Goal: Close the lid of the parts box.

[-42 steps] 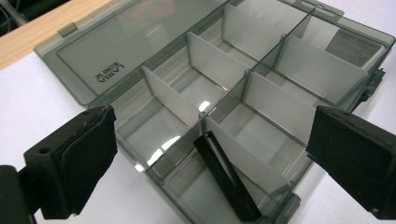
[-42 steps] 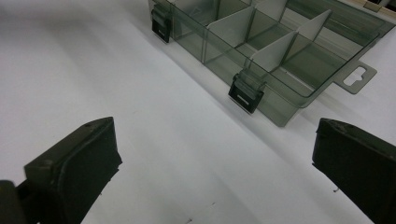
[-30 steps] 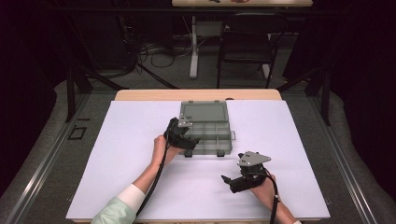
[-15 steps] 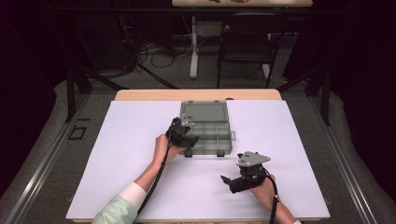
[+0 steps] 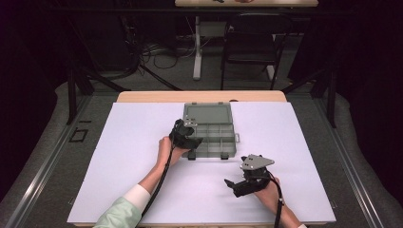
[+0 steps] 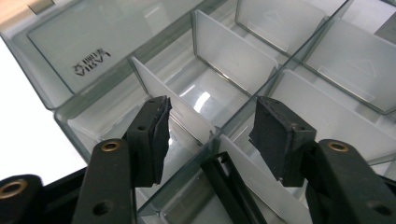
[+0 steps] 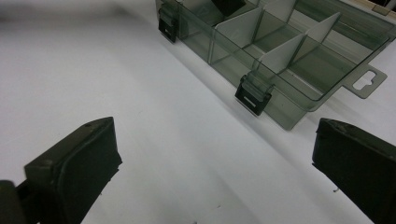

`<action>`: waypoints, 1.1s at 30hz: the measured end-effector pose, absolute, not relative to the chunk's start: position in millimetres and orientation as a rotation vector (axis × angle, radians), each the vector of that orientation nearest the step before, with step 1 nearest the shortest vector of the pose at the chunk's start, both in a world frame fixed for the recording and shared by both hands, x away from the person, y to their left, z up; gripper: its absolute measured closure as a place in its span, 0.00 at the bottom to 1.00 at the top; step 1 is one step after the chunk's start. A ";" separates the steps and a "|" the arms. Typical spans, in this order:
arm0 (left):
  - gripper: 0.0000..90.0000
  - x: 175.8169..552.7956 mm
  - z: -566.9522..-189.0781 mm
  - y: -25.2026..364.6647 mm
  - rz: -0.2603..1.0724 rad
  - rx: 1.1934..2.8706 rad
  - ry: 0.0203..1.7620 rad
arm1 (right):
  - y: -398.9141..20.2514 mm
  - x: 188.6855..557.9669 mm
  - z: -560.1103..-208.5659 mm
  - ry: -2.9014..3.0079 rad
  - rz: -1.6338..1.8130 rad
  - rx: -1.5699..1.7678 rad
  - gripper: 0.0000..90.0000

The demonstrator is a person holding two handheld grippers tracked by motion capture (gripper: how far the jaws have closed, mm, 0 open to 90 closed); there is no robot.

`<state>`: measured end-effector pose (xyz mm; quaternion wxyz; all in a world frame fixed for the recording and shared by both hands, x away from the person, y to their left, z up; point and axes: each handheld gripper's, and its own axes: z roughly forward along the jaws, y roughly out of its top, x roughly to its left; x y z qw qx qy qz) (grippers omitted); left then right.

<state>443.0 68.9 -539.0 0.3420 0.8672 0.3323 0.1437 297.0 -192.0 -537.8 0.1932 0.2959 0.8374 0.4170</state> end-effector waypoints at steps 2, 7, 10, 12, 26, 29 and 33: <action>0.53 443.0 -540.0 68.3 0.372 2.261 0.865 | -192.0 296.7 -537.4 2.349 1.167 0.830 0.00; 0.54 442.5 -540.3 69.2 0.362 2.249 0.875 | -192.7 297.4 -537.6 2.346 1.160 0.830 0.00; 0.55 441.7 -540.5 69.1 0.364 2.244 0.879 | -194.0 298.1 -537.7 2.341 1.158 0.837 0.00; 0.56 441.4 -540.4 68.9 0.367 2.245 0.880 | -194.9 298.7 -537.2 2.335 1.163 0.838 0.00; 0.57 439.7 -540.7 68.5 0.376 2.244 0.888 | -195.9 314.8 -525.0 2.292 1.163 0.858 0.00; 0.57 439.6 -541.0 68.5 0.378 2.241 0.887 | -196.0 319.9 -521.9 2.283 1.161 0.856 0.00; 0.57 439.5 -541.2 68.7 0.378 2.240 0.884 | -195.0 327.5 -517.7 2.274 1.165 0.861 0.00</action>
